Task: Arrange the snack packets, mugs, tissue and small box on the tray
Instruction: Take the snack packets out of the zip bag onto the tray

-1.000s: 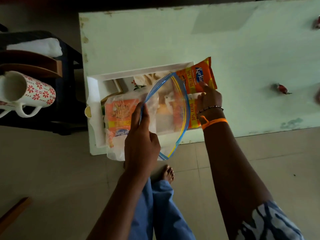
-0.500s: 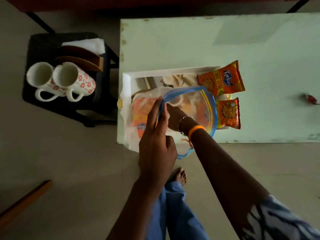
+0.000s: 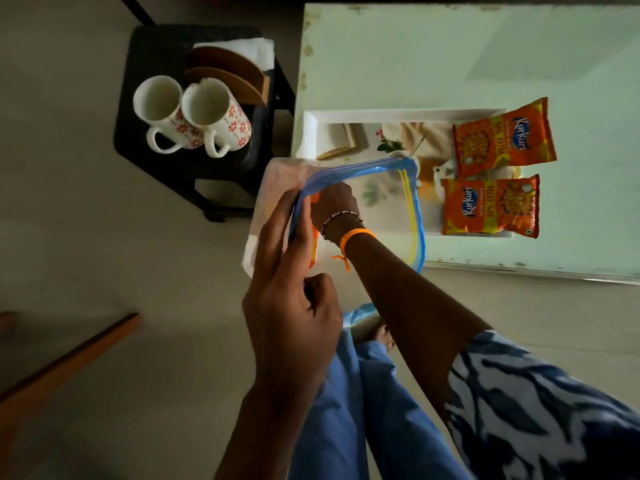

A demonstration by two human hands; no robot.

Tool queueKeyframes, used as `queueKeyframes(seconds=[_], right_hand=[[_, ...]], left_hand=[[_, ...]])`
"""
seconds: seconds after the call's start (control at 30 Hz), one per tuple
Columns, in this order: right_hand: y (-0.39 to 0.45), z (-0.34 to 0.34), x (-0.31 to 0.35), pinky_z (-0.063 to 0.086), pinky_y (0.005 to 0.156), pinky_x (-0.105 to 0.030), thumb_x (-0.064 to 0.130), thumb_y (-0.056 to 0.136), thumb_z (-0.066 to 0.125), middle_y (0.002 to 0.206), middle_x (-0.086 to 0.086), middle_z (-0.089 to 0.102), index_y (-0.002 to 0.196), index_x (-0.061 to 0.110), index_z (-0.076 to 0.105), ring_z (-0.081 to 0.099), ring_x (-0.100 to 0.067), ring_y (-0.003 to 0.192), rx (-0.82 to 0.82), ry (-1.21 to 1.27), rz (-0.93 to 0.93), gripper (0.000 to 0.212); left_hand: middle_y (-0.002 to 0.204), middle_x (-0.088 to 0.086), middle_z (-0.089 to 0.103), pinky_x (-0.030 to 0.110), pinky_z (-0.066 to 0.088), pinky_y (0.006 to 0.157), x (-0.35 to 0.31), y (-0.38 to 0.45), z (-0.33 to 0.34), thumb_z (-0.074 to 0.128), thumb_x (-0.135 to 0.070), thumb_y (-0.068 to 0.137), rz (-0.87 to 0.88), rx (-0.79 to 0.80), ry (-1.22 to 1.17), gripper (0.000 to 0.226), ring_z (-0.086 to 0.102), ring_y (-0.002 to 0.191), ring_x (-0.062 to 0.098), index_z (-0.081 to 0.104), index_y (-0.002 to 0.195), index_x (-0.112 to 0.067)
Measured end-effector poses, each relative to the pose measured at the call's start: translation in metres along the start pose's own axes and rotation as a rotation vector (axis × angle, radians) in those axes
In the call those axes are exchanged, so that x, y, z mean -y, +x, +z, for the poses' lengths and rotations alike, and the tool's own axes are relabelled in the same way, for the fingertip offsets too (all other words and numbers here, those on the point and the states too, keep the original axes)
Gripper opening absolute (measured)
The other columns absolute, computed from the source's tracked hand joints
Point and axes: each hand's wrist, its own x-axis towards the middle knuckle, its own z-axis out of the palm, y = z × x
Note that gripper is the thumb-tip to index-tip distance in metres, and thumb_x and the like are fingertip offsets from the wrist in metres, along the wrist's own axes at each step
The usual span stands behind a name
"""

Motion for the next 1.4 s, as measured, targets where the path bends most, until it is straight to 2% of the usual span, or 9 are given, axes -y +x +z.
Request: queueKeyframes(seconds=[0.3,0.6,0.7,0.8,0.9,1.03,1.13,1.27,1.4], right_hand=[[-0.012,0.0,0.021,0.045,0.09,-0.042,0.019,0.088,0.044,0.122,-0.019,0.06,0.114,0.009,0.057,0.056,-0.039,0.112,-0.067,0.003,0.035,0.031],[-0.011,-0.015,0.029,0.042,0.097,-0.039,0.015,0.09,0.046,0.126,-0.023,0.057,0.118,0.0,0.052,0.053,-0.036,0.118,0.151,-0.182,-0.143,0.032],[-0.02,-0.043,0.019,0.046,0.089,-0.042,0.02,0.085,0.052,0.117,-0.024,0.06,0.114,0.004,0.051,0.057,-0.04,0.108,0.081,-0.275,-0.166,0.033],[-0.037,-0.083,-0.003,0.052,0.068,-0.046,0.002,0.078,0.05,0.09,-0.029,0.059,0.106,0.017,0.039,0.06,-0.039,0.073,0.026,0.092,-0.142,0.035],[-0.055,-0.13,-0.027,0.047,0.047,-0.026,-0.015,0.076,0.038,0.087,-0.02,0.054,0.103,0.021,0.043,0.051,-0.029,0.054,-0.004,0.347,-0.165,0.045],[-0.075,-0.167,-0.062,0.057,0.081,-0.044,-0.015,0.081,0.041,0.11,-0.03,0.061,0.112,-0.005,0.057,0.061,-0.047,0.097,-0.158,0.791,-0.143,0.036],[-0.077,-0.171,-0.084,0.055,0.065,-0.02,-0.015,0.083,0.033,0.113,-0.021,0.057,0.123,-0.006,0.05,0.061,-0.025,0.093,-0.391,1.159,-0.105,0.044],[-0.054,-0.141,-0.11,0.051,0.071,-0.025,-0.013,0.084,0.034,0.108,-0.011,0.057,0.119,0.005,0.052,0.055,-0.022,0.093,-0.597,1.366,0.038,0.043],[-0.043,-0.085,-0.118,0.052,0.073,-0.032,-0.014,0.085,0.04,0.099,-0.007,0.053,0.104,0.015,0.051,0.051,-0.02,0.086,-0.512,1.301,0.208,0.037]], left_hand=[[0.137,0.017,0.049,0.005,0.038,0.094,0.007,0.009,-0.005,0.048,0.016,0.069,-0.011,-0.002,-0.015,0.062,0.05,0.126,0.022,0.048,0.129,0.001],[0.152,-0.003,0.028,0.006,0.035,0.093,0.019,0.002,0.004,0.05,0.01,0.072,-0.125,0.15,0.035,0.076,0.024,0.131,-0.004,0.033,0.141,-0.015],[0.155,-0.005,0.021,-0.013,0.02,0.085,0.02,0.005,0.018,0.048,0.01,0.07,-0.126,0.226,0.043,0.08,0.009,0.122,-0.023,0.028,0.144,-0.017],[0.156,-0.005,0.017,-0.018,0.016,0.072,0.021,0.007,0.038,0.049,0.01,0.074,-0.17,0.311,0.057,0.08,0.011,0.126,-0.001,0.024,0.145,-0.017],[0.158,-0.004,0.013,-0.011,0.025,0.073,0.024,0.008,0.058,0.047,0.008,0.078,-0.175,0.39,0.077,0.077,0.019,0.123,0.008,0.021,0.146,-0.017],[0.158,-0.008,0.006,0.018,0.036,0.073,0.027,0.014,0.081,0.046,0.004,0.078,-0.227,0.491,0.187,0.078,0.05,0.116,0.022,0.017,0.147,-0.019],[0.158,-0.011,0.003,0.03,0.041,0.083,0.032,0.017,0.089,0.044,0.005,0.077,-0.304,0.54,0.228,0.078,0.047,0.123,0.023,0.017,0.147,-0.018],[0.158,-0.011,0.005,0.033,0.042,0.081,0.041,0.022,0.087,0.045,0.005,0.078,-0.339,0.532,0.3,0.077,0.047,0.123,0.025,0.017,0.146,-0.016],[0.158,-0.01,0.01,0.036,0.04,0.092,0.045,0.022,0.081,0.048,0.005,0.077,-0.327,0.491,0.307,0.074,0.04,0.13,0.022,0.025,0.144,-0.016]])
